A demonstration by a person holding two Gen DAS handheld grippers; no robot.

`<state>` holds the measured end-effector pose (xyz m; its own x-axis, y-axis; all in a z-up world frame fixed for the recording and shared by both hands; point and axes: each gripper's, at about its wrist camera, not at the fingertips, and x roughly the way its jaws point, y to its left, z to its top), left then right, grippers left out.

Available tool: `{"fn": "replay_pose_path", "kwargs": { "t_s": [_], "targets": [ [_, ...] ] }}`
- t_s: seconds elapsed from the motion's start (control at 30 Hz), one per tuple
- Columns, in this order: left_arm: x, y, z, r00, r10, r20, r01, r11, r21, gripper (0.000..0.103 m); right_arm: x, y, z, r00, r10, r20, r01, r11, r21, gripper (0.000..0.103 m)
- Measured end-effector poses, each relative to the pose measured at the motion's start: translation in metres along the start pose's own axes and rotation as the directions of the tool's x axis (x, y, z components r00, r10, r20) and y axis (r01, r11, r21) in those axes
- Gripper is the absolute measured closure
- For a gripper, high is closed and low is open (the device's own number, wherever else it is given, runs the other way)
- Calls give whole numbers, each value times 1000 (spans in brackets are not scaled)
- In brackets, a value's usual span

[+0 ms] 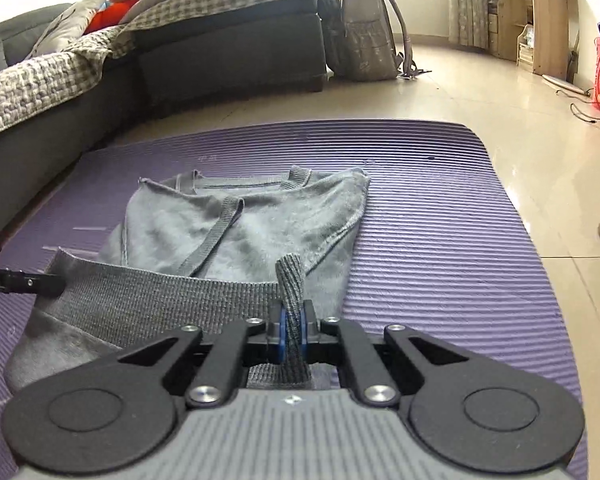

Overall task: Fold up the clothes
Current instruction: 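Regrasp the folded hem edge with both tools and lift it again, then fold the hem up over the print with both tools, then release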

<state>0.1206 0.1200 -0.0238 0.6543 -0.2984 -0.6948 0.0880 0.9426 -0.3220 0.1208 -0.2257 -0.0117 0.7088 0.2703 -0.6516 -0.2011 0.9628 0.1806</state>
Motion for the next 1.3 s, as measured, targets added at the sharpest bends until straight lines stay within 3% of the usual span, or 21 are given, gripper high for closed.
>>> {"fn": "replay_pose_path", "kwargs": {
  "t_s": [0.23,0.33,0.4,0.43,0.57,0.63,0.73,0.83,0.97,1.2,1.27,1.3],
  "targets": [
    [19,3,-2,999,35,11,-36,999,24,95,34,-11,-4,999,19,-42,-16,998,57,96],
    [26,5,-4,999,44,-3,-44,999,26,87,38,-13,-5,999,12,-46,-8,997,75,82],
    [25,9,-3,999,54,-4,-54,999,4,81,37,-15,-4,999,2,-43,2,996,87,67],
    [23,11,0,998,64,-1,-64,998,-7,79,35,-17,-2,999,-8,-31,11,996,94,66],
    [9,17,7,994,92,54,-89,995,-50,78,25,-23,3,999,-27,26,24,994,110,67],
    [-3,20,12,992,83,97,-76,994,-75,79,22,-22,4,999,-23,47,18,995,103,83],
    [-8,19,14,993,25,119,-16,997,-77,81,22,-18,5,999,13,49,-17,996,85,87],
    [2,11,7,993,-101,59,104,993,-51,81,24,-12,2,999,37,29,-39,998,57,87],
    [21,4,-5,997,-72,-12,72,997,-8,81,31,-9,-4,999,35,-1,-35,999,29,86],
    [25,15,-9,998,-58,-14,58,997,-55,82,35,-11,-5,999,-27,-35,28,999,30,84],
    [22,15,-6,998,-49,-27,47,997,-66,74,27,-9,1,999,-27,-42,29,998,54,82],
    [17,14,-5,998,-42,-48,38,997,-64,63,25,-9,2,999,-23,-46,26,998,60,79]
  ]
}}
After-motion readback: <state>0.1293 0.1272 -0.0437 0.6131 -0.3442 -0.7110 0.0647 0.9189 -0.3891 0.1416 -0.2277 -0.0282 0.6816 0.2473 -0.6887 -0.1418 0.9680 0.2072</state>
